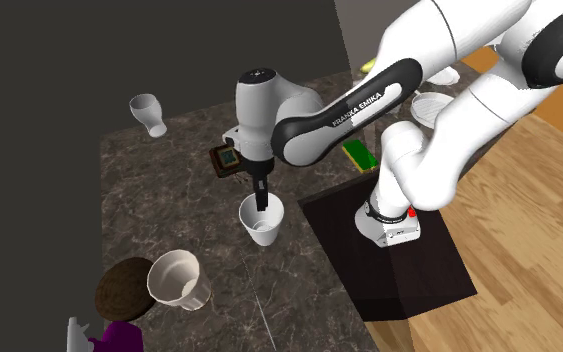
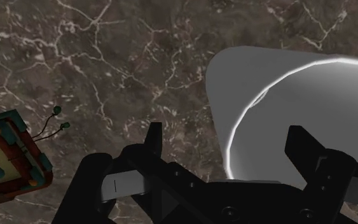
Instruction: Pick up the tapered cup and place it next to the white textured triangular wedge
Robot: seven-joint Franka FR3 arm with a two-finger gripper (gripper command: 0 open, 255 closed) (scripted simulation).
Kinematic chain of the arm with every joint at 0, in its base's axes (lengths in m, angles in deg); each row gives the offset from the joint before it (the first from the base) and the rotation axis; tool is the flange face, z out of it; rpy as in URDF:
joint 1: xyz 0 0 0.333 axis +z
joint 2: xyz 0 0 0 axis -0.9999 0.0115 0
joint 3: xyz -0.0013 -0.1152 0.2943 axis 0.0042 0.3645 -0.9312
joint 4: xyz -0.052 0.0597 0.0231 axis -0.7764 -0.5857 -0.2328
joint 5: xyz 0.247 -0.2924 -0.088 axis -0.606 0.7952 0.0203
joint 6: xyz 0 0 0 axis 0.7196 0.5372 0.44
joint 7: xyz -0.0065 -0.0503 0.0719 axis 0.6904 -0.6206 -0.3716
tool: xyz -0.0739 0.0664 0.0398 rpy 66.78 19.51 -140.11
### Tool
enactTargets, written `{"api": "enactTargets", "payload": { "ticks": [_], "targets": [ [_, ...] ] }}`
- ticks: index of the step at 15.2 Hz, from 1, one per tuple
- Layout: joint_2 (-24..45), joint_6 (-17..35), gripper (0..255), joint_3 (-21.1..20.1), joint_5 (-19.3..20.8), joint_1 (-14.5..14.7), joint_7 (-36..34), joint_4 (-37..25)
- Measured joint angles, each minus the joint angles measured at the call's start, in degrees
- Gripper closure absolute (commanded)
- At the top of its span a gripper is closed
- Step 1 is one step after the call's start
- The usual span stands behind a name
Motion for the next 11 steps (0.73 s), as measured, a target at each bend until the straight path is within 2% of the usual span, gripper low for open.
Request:
{"api": "enactTargets", "payload": {
  "ticks": [3,8,9,11],
  "targets": [
    [1.3,2.2,0,0.0,-0.5,0.3,0.3,0.8],
    [1.5,2.5,0,0.0,-0.5,0.3,0.3,0.9],
    [1.5,2.5,255,0.0,-0.5,0.3,0.3,0.9],
    [1.5,2.5,255,0.0,-0.5,0.3,0.3,0.9]
  ]
}}
